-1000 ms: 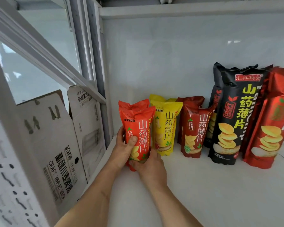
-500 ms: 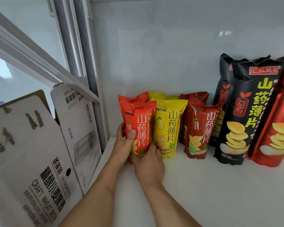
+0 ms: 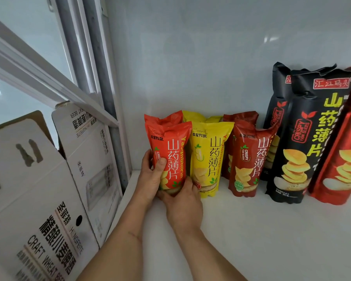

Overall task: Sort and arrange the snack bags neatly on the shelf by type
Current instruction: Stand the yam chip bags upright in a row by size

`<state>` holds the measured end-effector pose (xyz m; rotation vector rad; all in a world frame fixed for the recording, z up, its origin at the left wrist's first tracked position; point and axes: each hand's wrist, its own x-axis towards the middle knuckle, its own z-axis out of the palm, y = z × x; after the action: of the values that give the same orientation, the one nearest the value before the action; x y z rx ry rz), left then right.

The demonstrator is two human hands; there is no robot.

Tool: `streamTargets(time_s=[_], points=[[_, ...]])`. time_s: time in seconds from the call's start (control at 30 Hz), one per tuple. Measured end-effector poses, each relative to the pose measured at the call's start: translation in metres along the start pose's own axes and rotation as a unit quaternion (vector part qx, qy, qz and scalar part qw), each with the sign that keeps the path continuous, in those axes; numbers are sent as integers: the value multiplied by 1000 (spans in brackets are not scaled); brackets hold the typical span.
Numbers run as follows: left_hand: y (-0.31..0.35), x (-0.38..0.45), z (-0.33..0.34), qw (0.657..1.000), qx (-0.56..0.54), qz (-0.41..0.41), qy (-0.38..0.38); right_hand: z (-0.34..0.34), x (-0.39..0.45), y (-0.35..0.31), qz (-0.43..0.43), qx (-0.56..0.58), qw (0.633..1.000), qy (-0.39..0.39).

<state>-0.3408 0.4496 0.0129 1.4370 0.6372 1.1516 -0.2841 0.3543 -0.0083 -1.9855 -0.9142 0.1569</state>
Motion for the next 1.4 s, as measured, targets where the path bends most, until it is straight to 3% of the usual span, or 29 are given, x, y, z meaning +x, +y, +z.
streamTargets(time_s=[0.67,0.9,1.03,1.1,1.17,1.3,1.4], points=[[-9,6,-5,1000,3,-31,0,7,0,-3,1,-87,996,26],[-2,-7,-10,995,64,-72,19,-6,-4,5,-22,-42,999,-13],[10,-44,-2,978,188,-77,55,-39,-19,21,-107,-124,985,-48],[13,-66,4,943,309,-61,104,-63,-24,32,-140,-186,970,-68],[22,-93,16,883,455,-15,117,-93,-29,47,-184,-252,947,-75],[36,-139,74,721,664,196,0,-166,-37,92,-242,-353,901,-69],[41,-169,134,646,699,292,-87,-226,-44,129,-259,-412,872,-61]])
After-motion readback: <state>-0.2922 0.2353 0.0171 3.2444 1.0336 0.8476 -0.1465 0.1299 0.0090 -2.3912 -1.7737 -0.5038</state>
